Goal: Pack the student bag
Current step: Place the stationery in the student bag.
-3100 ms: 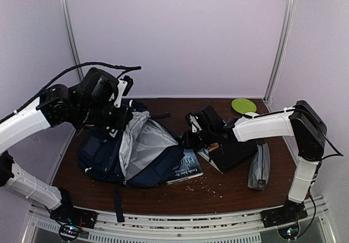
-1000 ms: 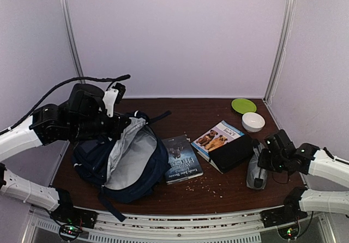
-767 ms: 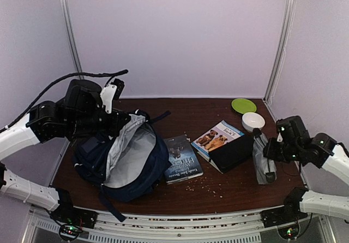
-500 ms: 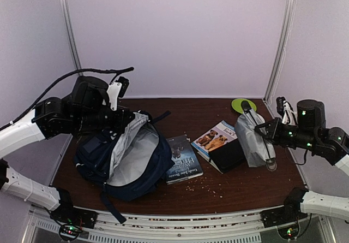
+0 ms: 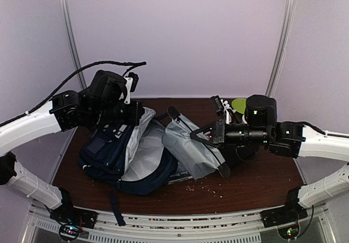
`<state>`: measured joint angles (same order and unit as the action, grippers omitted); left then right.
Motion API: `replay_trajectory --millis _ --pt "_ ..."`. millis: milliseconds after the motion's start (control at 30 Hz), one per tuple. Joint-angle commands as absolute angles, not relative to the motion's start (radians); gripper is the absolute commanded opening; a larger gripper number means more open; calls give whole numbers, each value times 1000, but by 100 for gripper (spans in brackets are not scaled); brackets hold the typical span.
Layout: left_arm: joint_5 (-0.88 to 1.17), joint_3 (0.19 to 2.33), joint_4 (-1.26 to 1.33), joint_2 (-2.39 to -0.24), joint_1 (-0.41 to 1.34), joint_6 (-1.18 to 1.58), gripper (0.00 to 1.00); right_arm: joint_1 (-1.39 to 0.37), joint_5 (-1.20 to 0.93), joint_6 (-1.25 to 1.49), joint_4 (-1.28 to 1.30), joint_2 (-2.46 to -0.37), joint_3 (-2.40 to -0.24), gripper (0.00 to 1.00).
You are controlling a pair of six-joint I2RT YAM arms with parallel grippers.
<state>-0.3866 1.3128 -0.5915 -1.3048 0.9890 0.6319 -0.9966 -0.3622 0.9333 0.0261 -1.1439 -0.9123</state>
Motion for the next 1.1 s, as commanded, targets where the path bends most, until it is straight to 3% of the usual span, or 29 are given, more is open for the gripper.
replay_trajectory --millis 0,300,567,700,867,1067 --pt "-413 1380 -391 -1298 986 667 0 -1001 -413 1090 -354 -1201 -891 0" --pt "-388 1366 -350 -1276 986 722 0 -1000 -319 1317 -569 -1399 -910 0" --pt "-412 1302 -273 -1195 986 764 0 -1003 -179 1390 -362 -1499 -1016 0" --pt "-436 1321 -320 -1180 986 750 0 -999 -221 1431 -344 -1577 -1083 0" --pt "-321 1276 -291 -1162 986 754 0 -984 -330 1425 -308 -1697 -1237 0" --pt "-338 1247 -321 -1117 985 756 0 -975 -398 1465 -404 -1804 -1296 0"
